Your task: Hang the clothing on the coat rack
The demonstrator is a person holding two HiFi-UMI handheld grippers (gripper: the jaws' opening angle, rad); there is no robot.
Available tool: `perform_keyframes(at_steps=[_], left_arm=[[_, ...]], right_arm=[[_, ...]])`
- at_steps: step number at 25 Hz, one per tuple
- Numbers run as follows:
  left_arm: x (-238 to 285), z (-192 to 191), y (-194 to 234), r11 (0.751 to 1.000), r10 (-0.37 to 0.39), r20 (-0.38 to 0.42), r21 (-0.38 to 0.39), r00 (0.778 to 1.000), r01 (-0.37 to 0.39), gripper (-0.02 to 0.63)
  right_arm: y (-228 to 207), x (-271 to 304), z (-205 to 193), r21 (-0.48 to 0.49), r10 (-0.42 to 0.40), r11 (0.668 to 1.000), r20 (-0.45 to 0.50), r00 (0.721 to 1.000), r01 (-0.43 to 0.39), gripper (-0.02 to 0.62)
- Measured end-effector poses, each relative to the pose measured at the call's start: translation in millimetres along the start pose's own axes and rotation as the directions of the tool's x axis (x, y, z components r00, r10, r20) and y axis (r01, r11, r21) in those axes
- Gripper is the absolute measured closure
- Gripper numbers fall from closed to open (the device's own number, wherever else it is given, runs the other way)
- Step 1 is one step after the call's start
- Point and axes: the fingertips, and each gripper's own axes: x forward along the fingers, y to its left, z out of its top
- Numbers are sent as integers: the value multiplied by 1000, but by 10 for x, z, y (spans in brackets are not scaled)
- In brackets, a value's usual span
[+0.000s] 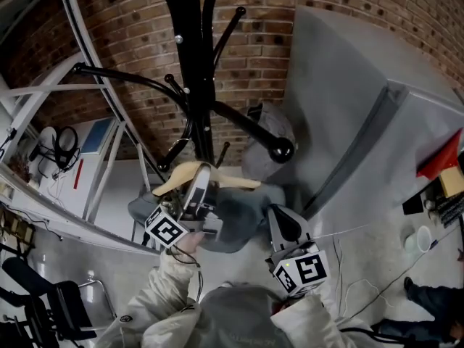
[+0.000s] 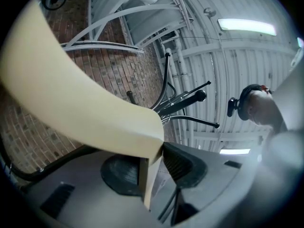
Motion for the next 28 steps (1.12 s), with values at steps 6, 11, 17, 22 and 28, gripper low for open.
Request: perform_keyframes(at_steps=[6, 11, 17, 22, 28], left_arm=[[-245, -137, 101, 995, 95, 5, -24, 995, -95, 474], [-552, -274, 127, 986, 166, -31, -20, 986, -166, 476], [-911, -331, -103, 977, 188, -148, 126, 971, -170, 487], [-1335, -302, -327, 969, 196, -234, 194, 952, -152, 516], [-1922, -218, -608, 942, 207, -330, 323, 921, -97, 571]], right_arm=[[-4, -169, -163, 36, 12, 999, -32, 999, -11, 571], [91, -209, -283, 55, 27, 998, -47, 999, -24, 571], [469, -300, -352, 56, 28, 998, -51, 998, -25, 571], [903, -423, -425, 66, -11, 998, -54, 998, 14, 571], [1485, -540, -478, 55, -40, 998, -48, 998, 42, 571]])
